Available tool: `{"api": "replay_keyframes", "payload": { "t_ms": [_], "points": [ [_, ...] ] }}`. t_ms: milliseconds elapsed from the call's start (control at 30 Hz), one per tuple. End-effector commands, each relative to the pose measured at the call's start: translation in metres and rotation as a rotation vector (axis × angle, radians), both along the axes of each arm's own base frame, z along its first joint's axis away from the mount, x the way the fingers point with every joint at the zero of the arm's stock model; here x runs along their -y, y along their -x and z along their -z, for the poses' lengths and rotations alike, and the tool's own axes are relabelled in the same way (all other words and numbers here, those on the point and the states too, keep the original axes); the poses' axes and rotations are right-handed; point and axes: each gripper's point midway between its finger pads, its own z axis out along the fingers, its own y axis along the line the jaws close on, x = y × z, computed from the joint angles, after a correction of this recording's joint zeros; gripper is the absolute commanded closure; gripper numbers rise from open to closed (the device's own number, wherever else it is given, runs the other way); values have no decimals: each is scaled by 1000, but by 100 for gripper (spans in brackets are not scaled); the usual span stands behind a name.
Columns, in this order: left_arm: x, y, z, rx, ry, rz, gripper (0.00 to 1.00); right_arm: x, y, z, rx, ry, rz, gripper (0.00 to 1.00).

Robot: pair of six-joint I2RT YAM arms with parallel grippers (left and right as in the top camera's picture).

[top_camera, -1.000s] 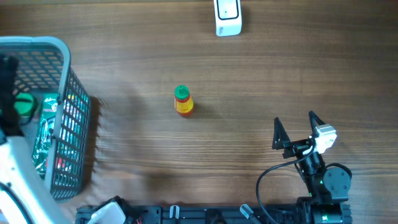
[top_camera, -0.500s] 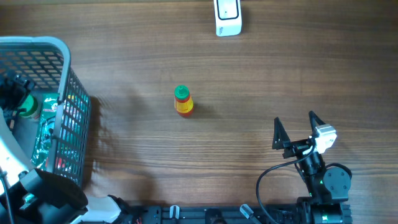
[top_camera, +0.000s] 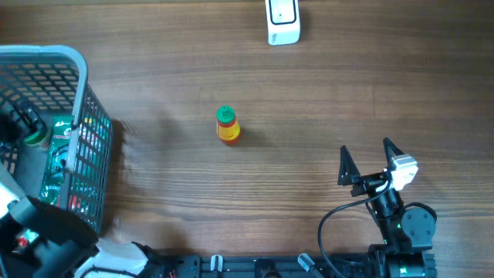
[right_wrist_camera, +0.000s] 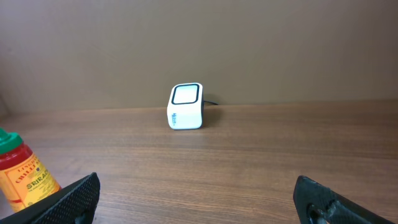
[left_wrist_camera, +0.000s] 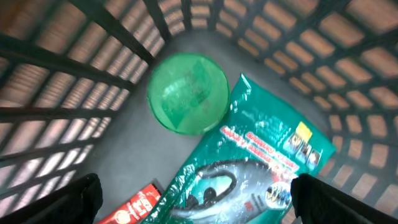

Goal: Scan the item barcode
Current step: 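Return the left gripper into the basket and grasp the green glove packet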

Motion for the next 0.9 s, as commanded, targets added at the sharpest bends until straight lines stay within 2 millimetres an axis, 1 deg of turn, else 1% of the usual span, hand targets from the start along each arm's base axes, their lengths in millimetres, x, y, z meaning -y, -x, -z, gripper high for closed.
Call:
{"api": "replay_keyframes", "payload": {
  "t_ms": [0,100,267,300,433,600,733,767,800,833,867],
  "points": [
    [10,-4,25,-31,78,130,0,1,0,-2,12,10,11,0],
    [11,-2,43,-73,114,147,0,1,0,-2,12,10,11,0],
    [26,13,80,-154,169,247,0,1,0,-2,12,10,11,1],
    [27,14,85,-158,173,247,0,1,0,-2,12,10,11,1],
    [35,21,115,-168,188,247,0,1,0,-2,12,10,11,0],
    [38,25,132,-165,185,246,0,1,0,-2,12,10,11,0],
    [38,24,140,-156,174,246,0,1,0,-2,12,10,11,0],
    [38,24,142,-154,171,246,2,1,0,-2,12,10,11,0],
    [38,24,143,-153,171,247,9,1,0,-2,12,10,11,0],
    [38,24,144,-150,171,247,22,1,0,-2,12,10,11,0],
    [37,23,144,-146,166,248,50,1,0,-2,12,10,11,0]
  ]
}}
